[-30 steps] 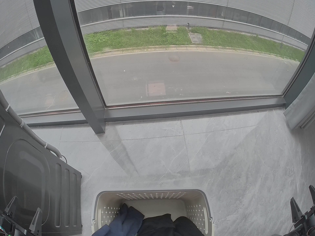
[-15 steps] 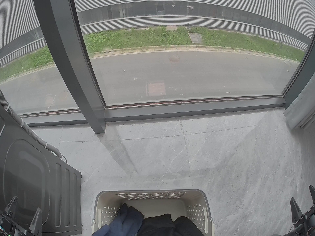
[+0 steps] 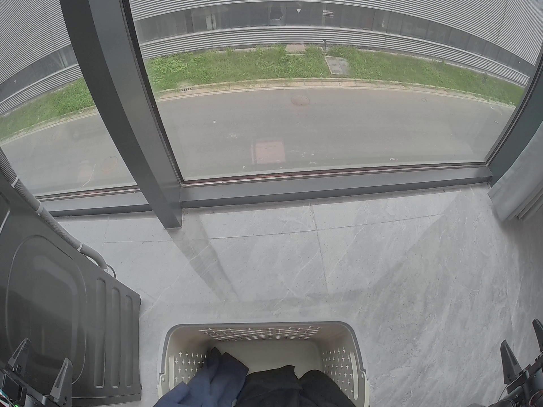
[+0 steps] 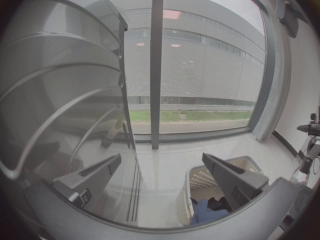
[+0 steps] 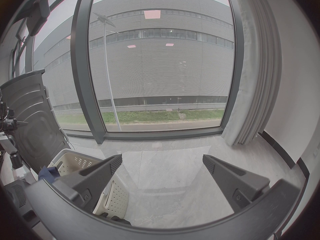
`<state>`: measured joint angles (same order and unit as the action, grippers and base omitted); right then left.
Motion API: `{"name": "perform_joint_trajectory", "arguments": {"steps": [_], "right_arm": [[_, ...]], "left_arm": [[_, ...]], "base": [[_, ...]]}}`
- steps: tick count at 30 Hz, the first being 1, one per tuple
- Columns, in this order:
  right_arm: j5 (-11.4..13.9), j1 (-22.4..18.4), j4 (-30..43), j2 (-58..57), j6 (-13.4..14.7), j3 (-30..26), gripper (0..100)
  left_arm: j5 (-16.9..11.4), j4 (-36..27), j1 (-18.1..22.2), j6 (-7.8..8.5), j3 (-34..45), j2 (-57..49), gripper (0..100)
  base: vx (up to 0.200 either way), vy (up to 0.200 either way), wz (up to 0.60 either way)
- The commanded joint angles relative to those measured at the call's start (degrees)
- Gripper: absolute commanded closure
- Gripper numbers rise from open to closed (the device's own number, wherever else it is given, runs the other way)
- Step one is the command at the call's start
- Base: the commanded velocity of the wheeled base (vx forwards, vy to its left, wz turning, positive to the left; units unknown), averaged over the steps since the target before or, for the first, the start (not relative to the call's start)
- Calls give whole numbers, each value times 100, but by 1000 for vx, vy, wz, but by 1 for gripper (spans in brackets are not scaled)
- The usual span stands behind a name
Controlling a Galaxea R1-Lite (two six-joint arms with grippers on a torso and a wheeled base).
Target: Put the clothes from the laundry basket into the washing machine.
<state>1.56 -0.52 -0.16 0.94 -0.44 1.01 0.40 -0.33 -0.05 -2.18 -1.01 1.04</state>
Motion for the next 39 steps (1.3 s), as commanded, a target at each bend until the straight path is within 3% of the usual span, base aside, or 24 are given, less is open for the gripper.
{"name": "perform_joint_trajectory", "arguments": {"steps": [1, 39], "right_arm": [[2, 0, -2, -6, 0, -101, 0], [2, 0, -2, -6, 0, -101, 0]], "left_arm": [[4, -2, 5, -2, 84, -60, 0], [4, -2, 5, -2, 84, -51, 0]], "base": [[-200, 0, 0], [-200, 0, 0]]}}
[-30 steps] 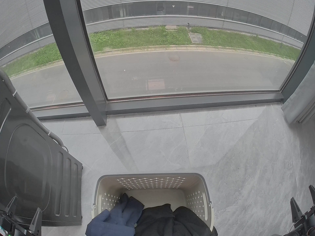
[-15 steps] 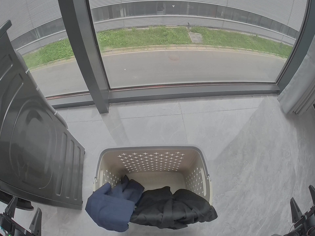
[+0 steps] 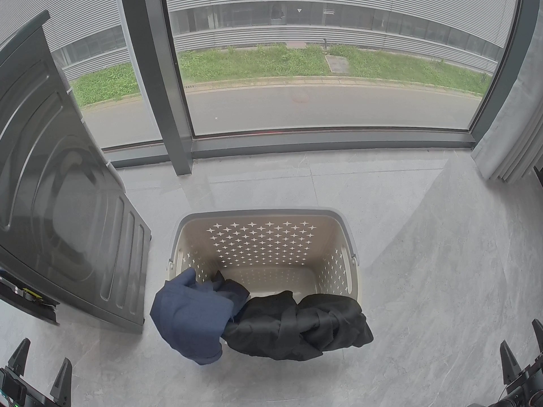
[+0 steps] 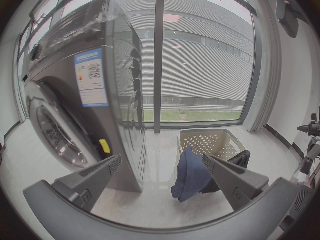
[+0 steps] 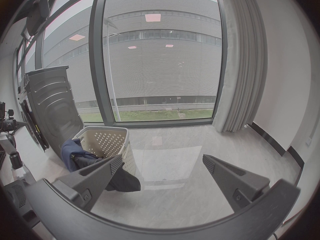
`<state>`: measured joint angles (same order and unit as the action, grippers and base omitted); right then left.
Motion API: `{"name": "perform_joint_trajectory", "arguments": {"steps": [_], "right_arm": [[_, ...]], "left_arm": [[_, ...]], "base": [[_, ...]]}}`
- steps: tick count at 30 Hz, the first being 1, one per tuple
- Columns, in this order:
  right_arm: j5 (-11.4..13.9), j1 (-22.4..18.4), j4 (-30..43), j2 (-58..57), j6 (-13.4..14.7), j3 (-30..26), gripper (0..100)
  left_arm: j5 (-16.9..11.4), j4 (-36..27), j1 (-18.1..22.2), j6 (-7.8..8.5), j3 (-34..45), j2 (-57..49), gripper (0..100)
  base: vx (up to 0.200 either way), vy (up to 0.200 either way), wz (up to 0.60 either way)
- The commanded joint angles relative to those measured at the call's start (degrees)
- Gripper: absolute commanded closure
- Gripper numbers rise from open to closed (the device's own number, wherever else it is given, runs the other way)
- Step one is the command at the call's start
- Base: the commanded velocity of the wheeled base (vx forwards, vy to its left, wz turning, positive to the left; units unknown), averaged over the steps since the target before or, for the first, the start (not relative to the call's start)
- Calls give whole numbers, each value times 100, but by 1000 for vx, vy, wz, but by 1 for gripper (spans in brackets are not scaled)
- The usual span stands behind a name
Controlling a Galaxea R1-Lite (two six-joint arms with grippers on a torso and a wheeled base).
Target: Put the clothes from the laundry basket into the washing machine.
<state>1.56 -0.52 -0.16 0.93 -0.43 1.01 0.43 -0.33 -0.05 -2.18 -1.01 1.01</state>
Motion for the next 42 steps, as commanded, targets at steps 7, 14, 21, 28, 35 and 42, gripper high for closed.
{"name": "perform_joint_trajectory", "arguments": {"steps": [7, 14, 21, 28, 35, 42], "right_arm": [[2, 0, -2, -5, -1, -92, 0], [2, 0, -2, -5, -1, -92, 0], [2, 0, -2, -5, -1, -92, 0], [2, 0, -2, -5, -1, -92, 0], [2, 0, -2, -5, -1, -92, 0], [2, 0, -2, -5, -1, -92, 0]], "left_arm": [[1, -2, -4, -10, 84, -57, 0], [1, -2, -4, -10, 84, -48, 0], [1, -2, -4, -10, 84, -57, 0], [1, -2, -4, -10, 84, -48, 0], [1, -2, 5, -10, 84, -48, 0], [1, -2, -4, -28, 84, -48, 0]], "base": [[-200, 0, 0], [-200, 0, 0], [-57, 0, 0], [0, 171, 0], [0, 200, 0], [0, 200, 0]]}}
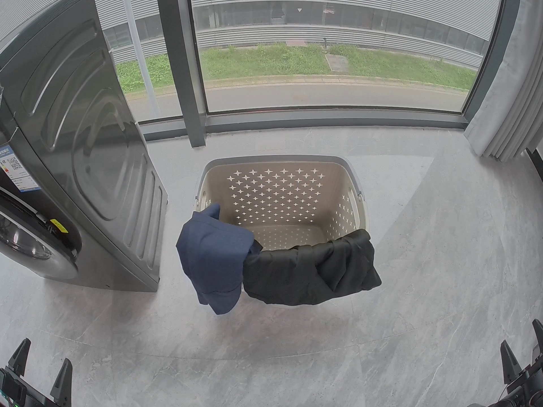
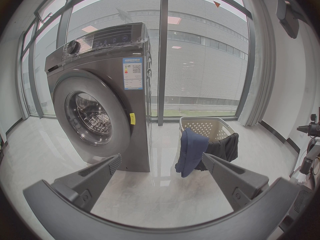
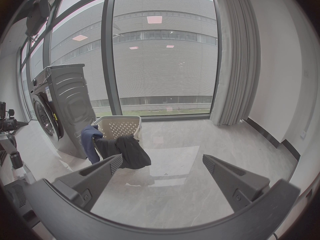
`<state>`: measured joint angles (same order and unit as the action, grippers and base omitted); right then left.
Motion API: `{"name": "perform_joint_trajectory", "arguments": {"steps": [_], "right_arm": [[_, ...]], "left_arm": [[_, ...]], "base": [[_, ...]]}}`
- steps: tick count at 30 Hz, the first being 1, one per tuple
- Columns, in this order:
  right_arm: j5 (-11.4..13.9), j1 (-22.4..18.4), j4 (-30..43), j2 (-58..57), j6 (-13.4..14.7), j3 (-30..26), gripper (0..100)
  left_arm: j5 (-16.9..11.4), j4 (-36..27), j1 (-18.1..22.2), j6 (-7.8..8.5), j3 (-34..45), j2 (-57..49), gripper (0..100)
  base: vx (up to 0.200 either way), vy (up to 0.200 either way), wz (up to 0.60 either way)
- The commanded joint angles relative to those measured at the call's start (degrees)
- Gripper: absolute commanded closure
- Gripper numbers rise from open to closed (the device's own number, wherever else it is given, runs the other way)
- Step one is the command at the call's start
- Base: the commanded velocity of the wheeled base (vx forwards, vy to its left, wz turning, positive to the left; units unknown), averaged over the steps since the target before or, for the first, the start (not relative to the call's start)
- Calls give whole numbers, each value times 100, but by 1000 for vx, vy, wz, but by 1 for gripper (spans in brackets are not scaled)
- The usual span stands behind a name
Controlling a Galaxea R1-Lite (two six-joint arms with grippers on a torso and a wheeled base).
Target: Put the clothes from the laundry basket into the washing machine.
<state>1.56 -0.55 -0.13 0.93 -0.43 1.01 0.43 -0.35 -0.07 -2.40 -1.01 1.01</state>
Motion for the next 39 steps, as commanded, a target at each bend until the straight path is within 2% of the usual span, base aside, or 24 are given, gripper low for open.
{"name": "perform_joint_trajectory", "arguments": {"steps": [1, 31, 39], "right_arm": [[2, 2, -4, -5, -1, -92, 0], [-7, 2, -4, -5, 16, -92, 0], [-7, 2, -4, -5, 16, -92, 0]], "left_arm": [[1, 0, 7, -6, 84, -57, 0], [1, 0, 7, -6, 84, -48, 0], [1, 0, 7, -6, 84, -57, 0]], "base": [[0, 200, 0], [0, 200, 0], [0, 0, 0]]}}
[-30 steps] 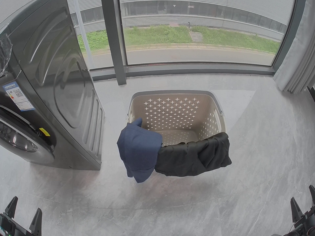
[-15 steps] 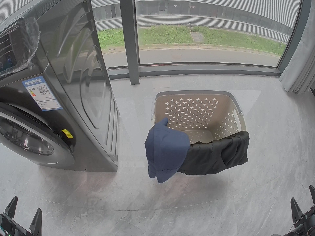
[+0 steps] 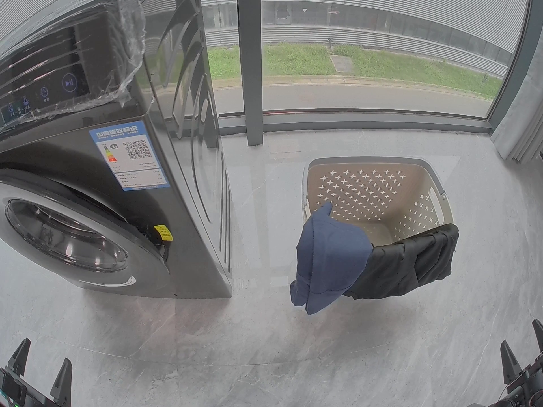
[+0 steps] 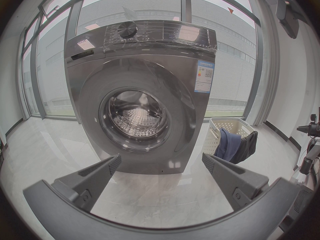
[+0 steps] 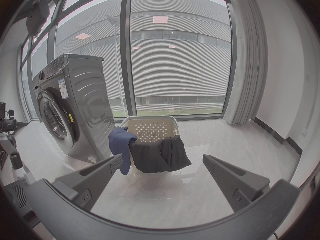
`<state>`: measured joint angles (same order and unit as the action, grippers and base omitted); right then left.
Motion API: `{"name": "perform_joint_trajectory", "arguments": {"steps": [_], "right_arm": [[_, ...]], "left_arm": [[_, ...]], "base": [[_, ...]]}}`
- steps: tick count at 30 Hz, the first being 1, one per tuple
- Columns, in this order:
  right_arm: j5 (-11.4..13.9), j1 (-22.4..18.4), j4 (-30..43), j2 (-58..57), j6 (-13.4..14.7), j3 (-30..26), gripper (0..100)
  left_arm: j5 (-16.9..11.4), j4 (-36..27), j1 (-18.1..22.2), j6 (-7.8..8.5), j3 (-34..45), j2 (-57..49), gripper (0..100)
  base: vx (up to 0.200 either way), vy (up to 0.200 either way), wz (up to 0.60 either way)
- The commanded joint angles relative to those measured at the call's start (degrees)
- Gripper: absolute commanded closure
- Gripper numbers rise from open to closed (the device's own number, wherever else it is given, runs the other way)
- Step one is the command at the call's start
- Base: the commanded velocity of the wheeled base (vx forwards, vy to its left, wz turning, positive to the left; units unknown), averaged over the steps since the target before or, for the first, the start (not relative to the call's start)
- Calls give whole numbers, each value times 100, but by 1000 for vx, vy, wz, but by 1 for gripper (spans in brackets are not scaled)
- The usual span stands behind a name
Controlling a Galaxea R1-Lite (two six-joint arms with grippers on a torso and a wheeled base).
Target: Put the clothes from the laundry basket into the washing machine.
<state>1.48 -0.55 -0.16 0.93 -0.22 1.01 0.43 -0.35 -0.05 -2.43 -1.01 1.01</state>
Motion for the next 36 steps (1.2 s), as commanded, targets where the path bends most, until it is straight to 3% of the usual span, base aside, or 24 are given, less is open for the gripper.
{"name": "perform_joint_trajectory", "arguments": {"steps": [1, 7, 13, 25, 28, 36], "right_arm": [[2, 2, -2, -5, -4, -92, 0], [2, 2, -2, -5, -13, -92, 0], [2, 2, -2, -5, -13, -92, 0], [11, 2, -2, -5, -22, -92, 0], [11, -7, -2, -5, -22, -92, 0], [11, 2, -2, -5, -22, -92, 0]], "left_arm": [[1, 0, -4, -4, 84, -48, 0], [1, 0, 5, -4, 84, -48, 0], [1, 0, -4, -4, 84, -57, 0], [1, 0, -4, -4, 84, -48, 0], [1, 0, -4, -4, 84, -48, 0], [1, 0, -4, -4, 84, -57, 0]], "base": [[0, 0, 0], [-200, 0, 0], [0, 0, 0], [0, 200, 0], [0, 0, 0], [0, 50, 450]]}}
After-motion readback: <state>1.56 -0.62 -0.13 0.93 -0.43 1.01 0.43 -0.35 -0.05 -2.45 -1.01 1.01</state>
